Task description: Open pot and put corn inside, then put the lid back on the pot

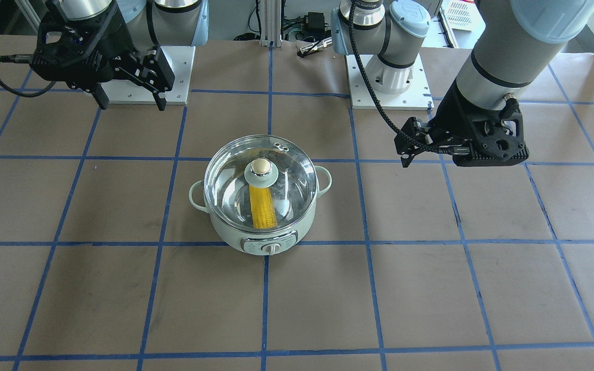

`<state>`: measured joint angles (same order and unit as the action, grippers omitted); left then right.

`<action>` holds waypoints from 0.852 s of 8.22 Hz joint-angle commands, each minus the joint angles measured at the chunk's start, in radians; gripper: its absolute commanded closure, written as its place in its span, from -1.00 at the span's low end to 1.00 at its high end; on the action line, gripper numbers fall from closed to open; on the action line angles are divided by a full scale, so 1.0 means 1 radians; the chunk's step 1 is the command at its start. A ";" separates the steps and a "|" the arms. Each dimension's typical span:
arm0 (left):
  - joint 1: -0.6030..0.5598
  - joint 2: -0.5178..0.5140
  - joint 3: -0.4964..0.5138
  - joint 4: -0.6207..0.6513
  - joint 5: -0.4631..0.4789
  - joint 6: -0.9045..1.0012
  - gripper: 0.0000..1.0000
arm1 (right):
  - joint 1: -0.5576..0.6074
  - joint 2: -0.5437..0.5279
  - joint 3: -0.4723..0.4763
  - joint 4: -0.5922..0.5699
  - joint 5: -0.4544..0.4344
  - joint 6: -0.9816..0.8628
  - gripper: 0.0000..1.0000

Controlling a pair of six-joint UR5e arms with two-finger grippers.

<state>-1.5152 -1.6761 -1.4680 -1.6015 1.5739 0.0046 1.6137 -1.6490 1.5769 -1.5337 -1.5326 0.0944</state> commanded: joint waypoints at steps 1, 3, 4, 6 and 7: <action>0.000 -0.001 0.000 0.000 0.000 0.000 -1.00 | 0.000 0.000 0.000 0.001 -0.003 -0.001 -1.00; 0.001 -0.001 0.000 0.000 0.000 0.000 -1.00 | 0.000 0.000 0.003 0.003 -0.006 -0.001 -1.00; 0.000 -0.001 0.000 0.000 0.000 0.000 -1.00 | 0.002 0.000 0.003 0.003 -0.004 -0.001 -1.00; 0.001 -0.001 0.000 0.000 0.000 0.002 -1.00 | 0.002 0.000 0.005 0.003 0.000 -0.001 -1.00; 0.000 -0.001 0.000 0.000 0.000 0.002 -1.00 | 0.002 0.000 0.005 0.003 0.002 -0.001 -1.00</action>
